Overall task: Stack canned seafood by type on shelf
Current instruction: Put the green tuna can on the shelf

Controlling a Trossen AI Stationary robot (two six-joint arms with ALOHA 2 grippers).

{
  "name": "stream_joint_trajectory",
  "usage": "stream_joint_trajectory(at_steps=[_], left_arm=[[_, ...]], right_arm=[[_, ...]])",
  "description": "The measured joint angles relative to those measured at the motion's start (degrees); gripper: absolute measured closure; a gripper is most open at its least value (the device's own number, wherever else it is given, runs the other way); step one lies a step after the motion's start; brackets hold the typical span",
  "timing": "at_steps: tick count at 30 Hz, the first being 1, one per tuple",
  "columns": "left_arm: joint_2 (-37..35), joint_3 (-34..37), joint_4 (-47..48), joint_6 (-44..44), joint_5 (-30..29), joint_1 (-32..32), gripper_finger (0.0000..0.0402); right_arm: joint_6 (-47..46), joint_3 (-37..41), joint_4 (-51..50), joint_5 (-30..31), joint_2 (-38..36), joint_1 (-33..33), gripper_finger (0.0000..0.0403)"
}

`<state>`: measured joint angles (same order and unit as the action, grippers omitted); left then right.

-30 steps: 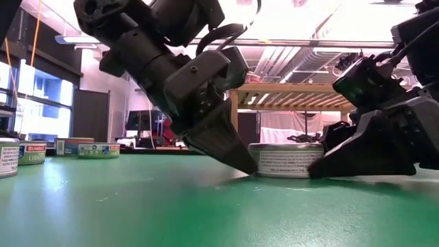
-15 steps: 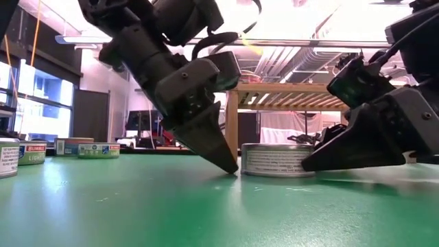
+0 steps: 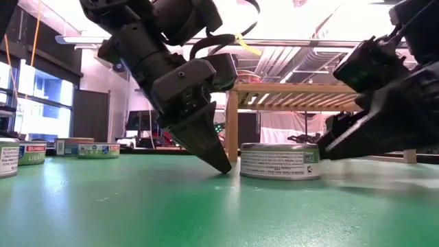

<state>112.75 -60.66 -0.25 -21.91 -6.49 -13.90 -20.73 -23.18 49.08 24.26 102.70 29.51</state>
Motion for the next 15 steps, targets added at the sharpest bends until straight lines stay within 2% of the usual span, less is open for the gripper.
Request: stream_joint_trajectory(at_steps=[5,15], left_arm=[[0.0,0.1,-2.3,0.5,-0.5,0.1,0.0401],[0.1,0.1,-8.7,1.0,-0.5,0.1,0.0401]], right_arm=[[4.7,0.0,2.5,5.1,0.0,0.2,0.0045],[9.0,-2.8,6.6,4.1,3.7,0.1,0.0045]])
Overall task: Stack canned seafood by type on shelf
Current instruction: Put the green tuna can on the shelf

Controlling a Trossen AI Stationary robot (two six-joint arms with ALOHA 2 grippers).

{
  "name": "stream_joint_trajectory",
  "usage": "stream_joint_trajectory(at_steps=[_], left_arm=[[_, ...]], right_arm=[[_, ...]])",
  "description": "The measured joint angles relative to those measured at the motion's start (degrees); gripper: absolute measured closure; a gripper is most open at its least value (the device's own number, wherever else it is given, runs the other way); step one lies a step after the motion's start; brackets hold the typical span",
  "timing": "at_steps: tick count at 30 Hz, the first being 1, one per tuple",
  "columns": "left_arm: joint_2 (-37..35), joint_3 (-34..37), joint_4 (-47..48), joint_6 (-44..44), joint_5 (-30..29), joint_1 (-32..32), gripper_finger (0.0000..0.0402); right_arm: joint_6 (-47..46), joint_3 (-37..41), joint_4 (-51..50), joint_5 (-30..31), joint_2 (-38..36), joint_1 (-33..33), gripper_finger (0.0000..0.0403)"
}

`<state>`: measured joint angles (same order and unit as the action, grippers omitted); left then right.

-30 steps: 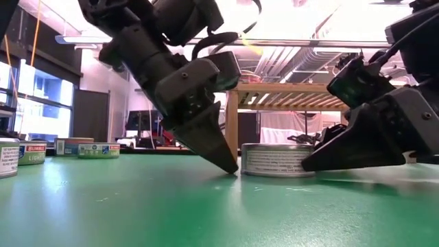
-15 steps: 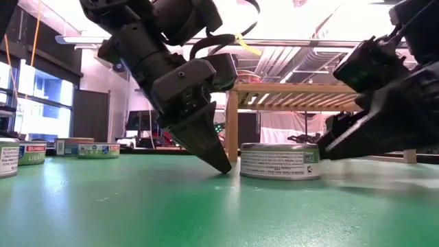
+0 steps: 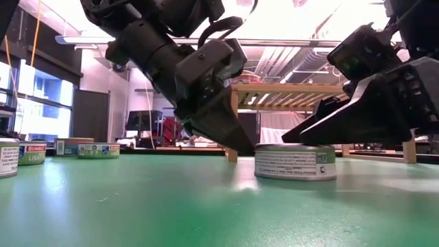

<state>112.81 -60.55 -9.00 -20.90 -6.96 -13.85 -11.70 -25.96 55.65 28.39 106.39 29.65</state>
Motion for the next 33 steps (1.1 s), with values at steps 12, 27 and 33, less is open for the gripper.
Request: stream_joint_trajectory(at_steps=[12,27,33], left_arm=[[0.0,0.0,0.1,0.1,-0.2,0.0,0.0401],[2.8,0.0,-5.6,-1.4,1.9,-0.1,0.0402],[3.5,0.1,-6.1,-1.6,2.3,-0.2,0.0402]], right_arm=[[-2.6,2.6,0.1,9.3,-3.8,4.6,0.0045],[-5.8,3.3,-0.9,7.9,0.0,4.7,0.0045],[-4.6,2.1,0.1,6.7,1.6,3.9,0.0044]])
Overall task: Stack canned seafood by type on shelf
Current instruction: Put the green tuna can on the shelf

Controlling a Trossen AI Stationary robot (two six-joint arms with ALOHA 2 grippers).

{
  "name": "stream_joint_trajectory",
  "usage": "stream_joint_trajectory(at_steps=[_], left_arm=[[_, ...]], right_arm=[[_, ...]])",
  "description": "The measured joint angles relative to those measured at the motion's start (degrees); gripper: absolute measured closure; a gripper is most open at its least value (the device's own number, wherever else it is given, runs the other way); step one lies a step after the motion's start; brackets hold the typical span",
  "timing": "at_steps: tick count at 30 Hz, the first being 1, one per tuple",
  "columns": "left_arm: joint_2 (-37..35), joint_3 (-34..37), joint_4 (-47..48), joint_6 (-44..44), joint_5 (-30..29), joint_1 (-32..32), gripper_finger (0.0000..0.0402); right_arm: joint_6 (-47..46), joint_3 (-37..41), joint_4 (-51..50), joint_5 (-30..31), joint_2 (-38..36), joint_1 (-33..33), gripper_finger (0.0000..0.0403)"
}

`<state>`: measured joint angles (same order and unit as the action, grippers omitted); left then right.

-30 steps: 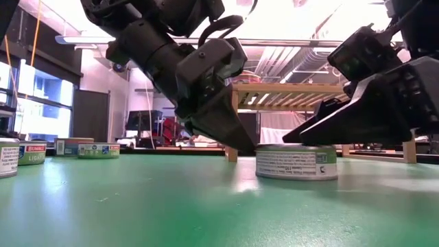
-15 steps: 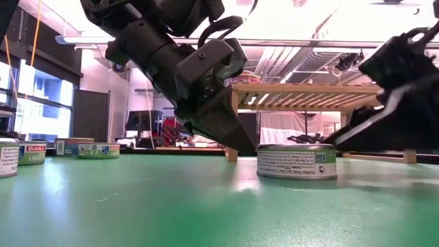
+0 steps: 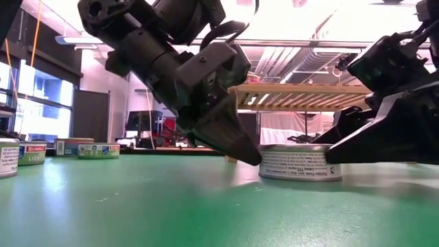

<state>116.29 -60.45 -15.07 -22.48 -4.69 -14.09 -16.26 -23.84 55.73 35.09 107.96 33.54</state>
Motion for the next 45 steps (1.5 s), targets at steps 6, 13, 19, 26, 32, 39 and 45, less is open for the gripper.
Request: stream_joint_trajectory(at_steps=[6,13,19,26,32,39,45], left_arm=[[0.3,0.2,-1.0,0.0,0.1,-0.1,0.0401],[2.2,0.3,-3.0,0.0,-0.9,-0.1,0.0401],[2.3,0.3,-2.8,0.6,-1.9,0.1,0.0401],[2.3,0.2,-2.7,1.6,-2.4,0.2,0.0401],[1.7,-0.2,-0.6,1.7,-3.1,0.3,0.0401],[-0.1,-0.5,6.6,1.7,-4.8,0.3,0.0401],[-0.8,-0.6,8.8,1.7,-4.6,0.3,0.0401]], right_arm=[[1.6,-0.9,-0.6,-0.8,0.1,-0.5,0.0044],[1.0,-0.9,-0.7,-4.7,0.1,-2.6,0.0044],[-1.9,-0.9,-0.7,-10.2,0.1,-5.1,0.0043],[-2.8,-0.3,-0.1,-11.4,0.1,-5.5,0.0059],[-3.6,1.4,2.2,-10.9,0.1,-4.8,0.0062],[-5.1,2.1,2.3,-11.0,-0.2,-4.7,0.0095],[-6.2,2.3,1.2,-11.8,-0.8,-4.4,0.0128]])
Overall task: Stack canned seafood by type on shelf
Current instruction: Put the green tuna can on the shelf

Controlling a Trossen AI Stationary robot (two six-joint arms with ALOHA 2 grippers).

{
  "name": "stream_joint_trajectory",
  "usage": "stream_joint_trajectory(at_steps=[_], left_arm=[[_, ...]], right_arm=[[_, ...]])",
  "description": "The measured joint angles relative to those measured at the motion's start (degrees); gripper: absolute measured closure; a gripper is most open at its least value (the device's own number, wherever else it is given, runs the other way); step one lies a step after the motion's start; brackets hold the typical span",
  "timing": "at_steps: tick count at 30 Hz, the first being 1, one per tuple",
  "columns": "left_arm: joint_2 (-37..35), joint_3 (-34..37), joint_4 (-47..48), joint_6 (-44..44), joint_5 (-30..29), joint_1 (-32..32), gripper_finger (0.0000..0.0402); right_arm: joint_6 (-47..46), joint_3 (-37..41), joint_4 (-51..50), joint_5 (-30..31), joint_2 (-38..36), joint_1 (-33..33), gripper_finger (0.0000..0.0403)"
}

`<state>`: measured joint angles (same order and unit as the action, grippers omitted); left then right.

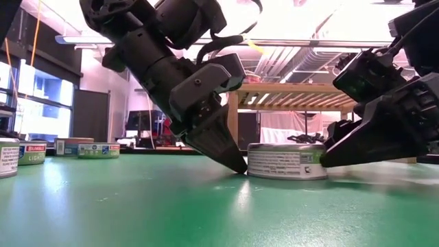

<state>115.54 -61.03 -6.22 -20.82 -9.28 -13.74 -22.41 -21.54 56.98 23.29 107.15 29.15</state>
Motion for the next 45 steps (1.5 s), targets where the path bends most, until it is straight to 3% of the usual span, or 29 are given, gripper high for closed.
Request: stream_joint_trajectory(at_steps=[4,7,15,19,25,32,45], left_arm=[[-0.2,0.1,-0.1,0.5,0.1,0.0,0.0401],[-0.2,0.2,-0.7,0.6,0.2,0.0,0.0401],[-0.2,0.4,-2.2,0.5,0.8,0.0,0.0401],[-0.1,0.5,-2.8,0.1,1.2,-0.1,0.0401],[-0.2,0.5,-2.8,0.1,1.7,-0.2,0.0401],[-0.2,0.7,-3.7,-0.1,1.4,-0.2,0.0401],[-0.4,0.8,-2.0,-0.1,0.1,-0.3,0.0401]], right_arm=[[-0.2,0.0,-0.6,-0.5,0.0,0.0,0.0149],[0.4,0.1,-0.1,-0.6,0.0,-0.4,0.0141],[1.8,0.1,0.8,-4.4,0.0,-2.8,0.0038],[3.3,-1.7,0.2,-4.8,0.0,-3.6,0.0011],[9.0,-5.3,-4.6,-2.3,0.0,-3.5,0.0008],[9.4,-6.1,-4.9,-2.7,1.1,-4.4,0.0008],[8.6,-5.7,10.2,-2.0,9.8,-4.9,0.0023]])
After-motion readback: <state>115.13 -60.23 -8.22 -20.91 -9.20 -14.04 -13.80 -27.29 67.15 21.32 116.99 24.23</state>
